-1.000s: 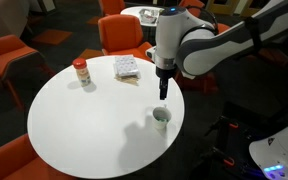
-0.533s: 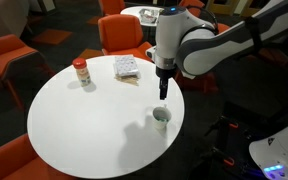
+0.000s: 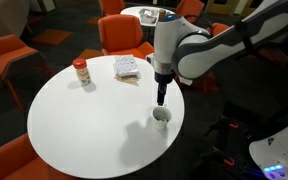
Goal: Take the green marker out of the white mug
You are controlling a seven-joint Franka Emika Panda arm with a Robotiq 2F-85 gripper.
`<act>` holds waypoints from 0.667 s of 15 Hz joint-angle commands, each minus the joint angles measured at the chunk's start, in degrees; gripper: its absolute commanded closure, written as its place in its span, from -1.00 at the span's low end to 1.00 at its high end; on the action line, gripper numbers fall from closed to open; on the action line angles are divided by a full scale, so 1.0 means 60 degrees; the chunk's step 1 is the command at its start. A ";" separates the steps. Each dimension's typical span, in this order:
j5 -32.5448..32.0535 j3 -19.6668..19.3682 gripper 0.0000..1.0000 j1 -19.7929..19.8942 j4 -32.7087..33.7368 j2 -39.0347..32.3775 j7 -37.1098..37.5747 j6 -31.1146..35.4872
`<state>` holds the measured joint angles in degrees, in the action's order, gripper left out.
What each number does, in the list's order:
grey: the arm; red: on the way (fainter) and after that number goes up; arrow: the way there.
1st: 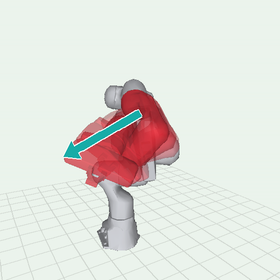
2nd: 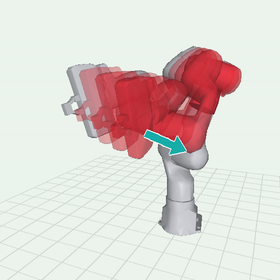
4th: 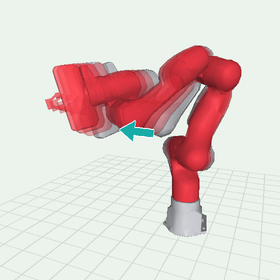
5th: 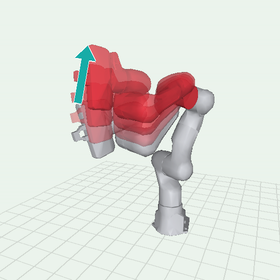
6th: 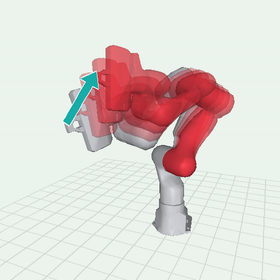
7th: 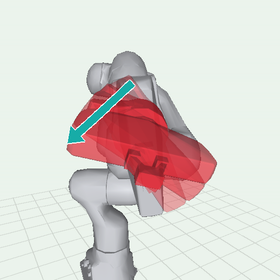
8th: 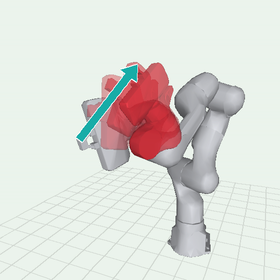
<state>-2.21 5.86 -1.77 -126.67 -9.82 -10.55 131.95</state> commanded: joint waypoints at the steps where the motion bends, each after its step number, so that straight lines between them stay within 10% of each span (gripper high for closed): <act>1: 0.0382 -0.0146 -1.00 -0.0219 0.0000 -0.0442 0.1662 0.0629; 5: 0.0751 -0.0157 -0.14 -0.0340 0.0112 -0.1045 0.3145 0.0992; 10: 0.1299 -0.0072 -0.20 -0.0571 0.0195 -0.1524 0.3737 0.1108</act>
<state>3.32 5.87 -4.27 -126.17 -17.75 9.65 137.47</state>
